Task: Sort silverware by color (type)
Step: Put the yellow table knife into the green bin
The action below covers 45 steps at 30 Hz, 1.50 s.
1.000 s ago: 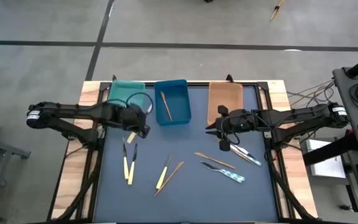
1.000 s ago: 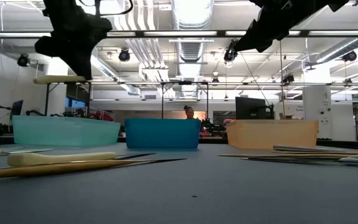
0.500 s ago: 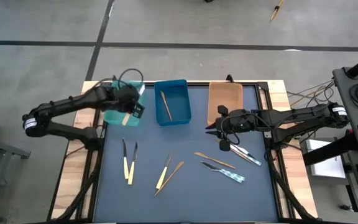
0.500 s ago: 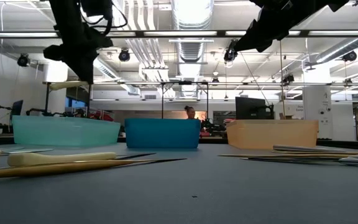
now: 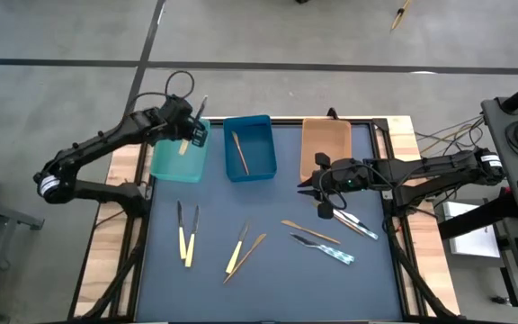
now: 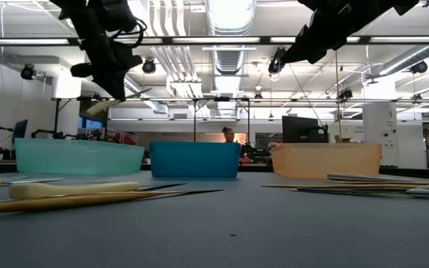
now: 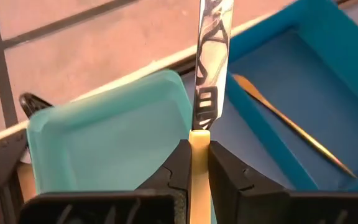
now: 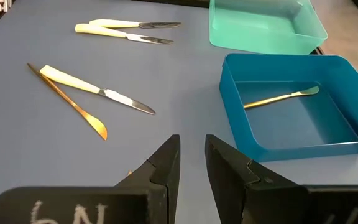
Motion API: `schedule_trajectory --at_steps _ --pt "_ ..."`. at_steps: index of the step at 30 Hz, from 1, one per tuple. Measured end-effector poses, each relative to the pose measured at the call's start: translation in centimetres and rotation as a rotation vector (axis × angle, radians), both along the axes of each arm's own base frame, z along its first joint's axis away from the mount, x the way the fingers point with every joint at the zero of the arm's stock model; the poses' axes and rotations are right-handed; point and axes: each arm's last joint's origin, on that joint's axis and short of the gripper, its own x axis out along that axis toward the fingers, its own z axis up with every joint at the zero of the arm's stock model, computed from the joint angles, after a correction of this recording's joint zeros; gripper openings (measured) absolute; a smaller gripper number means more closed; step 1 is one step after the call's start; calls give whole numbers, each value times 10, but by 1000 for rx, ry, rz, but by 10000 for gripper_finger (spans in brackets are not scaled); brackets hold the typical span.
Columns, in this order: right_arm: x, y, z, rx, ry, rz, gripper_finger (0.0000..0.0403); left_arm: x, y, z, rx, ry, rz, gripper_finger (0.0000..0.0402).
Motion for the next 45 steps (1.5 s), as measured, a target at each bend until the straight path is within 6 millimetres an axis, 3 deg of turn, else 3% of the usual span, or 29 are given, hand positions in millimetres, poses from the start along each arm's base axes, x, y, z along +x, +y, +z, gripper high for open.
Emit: schedule_trajectory --at_steps 11,21,32,45 --pt "0 0 -1 29 2 -18 68 -25 23 -4 -2 30 125 14" --pt "-1 0 -3 44 6 -28 68 -41 31 -17 -70 33 191 14" --pt "-1 0 -3 41 7 -26 68 -44 30 -45 -118 17 201 14" --pt "-1 0 -3 54 6 -34 68 -47 30 -54 -122 9 228 15"
